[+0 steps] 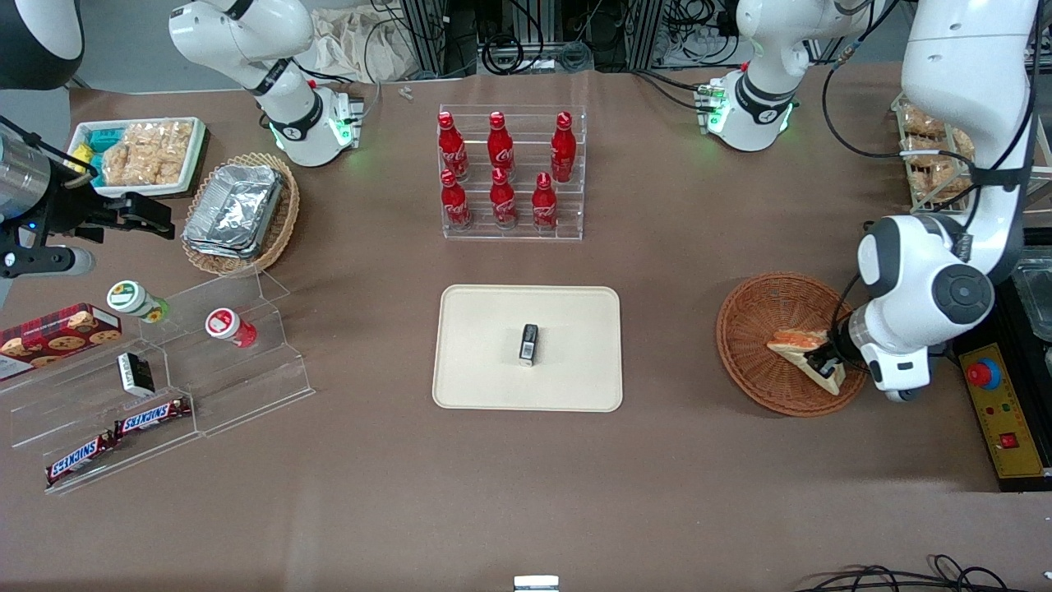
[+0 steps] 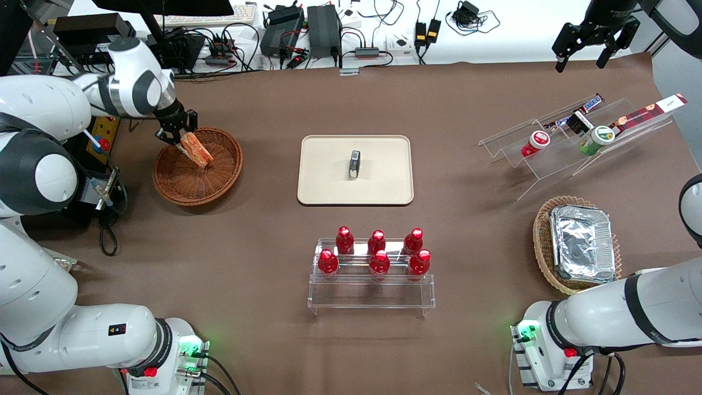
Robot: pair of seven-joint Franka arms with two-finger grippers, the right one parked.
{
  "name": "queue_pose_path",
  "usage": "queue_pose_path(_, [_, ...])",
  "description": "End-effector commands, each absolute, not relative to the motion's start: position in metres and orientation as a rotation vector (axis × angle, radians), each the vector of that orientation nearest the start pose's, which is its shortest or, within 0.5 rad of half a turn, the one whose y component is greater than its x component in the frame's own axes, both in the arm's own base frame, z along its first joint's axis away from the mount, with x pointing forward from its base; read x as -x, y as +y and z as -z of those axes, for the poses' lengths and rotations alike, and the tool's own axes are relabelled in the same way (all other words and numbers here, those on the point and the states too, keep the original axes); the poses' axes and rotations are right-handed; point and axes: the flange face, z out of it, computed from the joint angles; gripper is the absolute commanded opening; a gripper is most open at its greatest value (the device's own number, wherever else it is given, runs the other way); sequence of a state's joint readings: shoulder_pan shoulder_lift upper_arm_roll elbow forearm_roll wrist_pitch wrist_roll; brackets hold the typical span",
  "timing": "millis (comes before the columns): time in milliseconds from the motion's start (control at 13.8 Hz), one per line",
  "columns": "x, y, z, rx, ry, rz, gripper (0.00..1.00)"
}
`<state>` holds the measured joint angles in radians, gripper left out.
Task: Place sandwich from basket to tray
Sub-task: 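Close the left gripper on the triangular sandwich and lift it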
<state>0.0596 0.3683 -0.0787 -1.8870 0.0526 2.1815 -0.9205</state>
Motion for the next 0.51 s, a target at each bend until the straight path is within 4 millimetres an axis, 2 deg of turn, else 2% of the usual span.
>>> queue_pose_path(0, [-0.642, -0.04, -0.388, 2.788, -1.275, -0.141, 0.0])
queue_pose_path(145, [-0.651, -0.073, -0.438, 2.842, -1.204, -0.147, 0.0])
queue_pose_path(217, [-0.651, -0.093, -0.452, 2.888, -1.135, -0.142, 0.0])
queue_pose_path(361, [-0.644, -0.152, -0.457, 3.004, -0.768, -0.097, 0.0])
queue_pose_path(434, [-0.637, -0.186, -0.449, 3.038, -0.667, -0.126, 0.0])
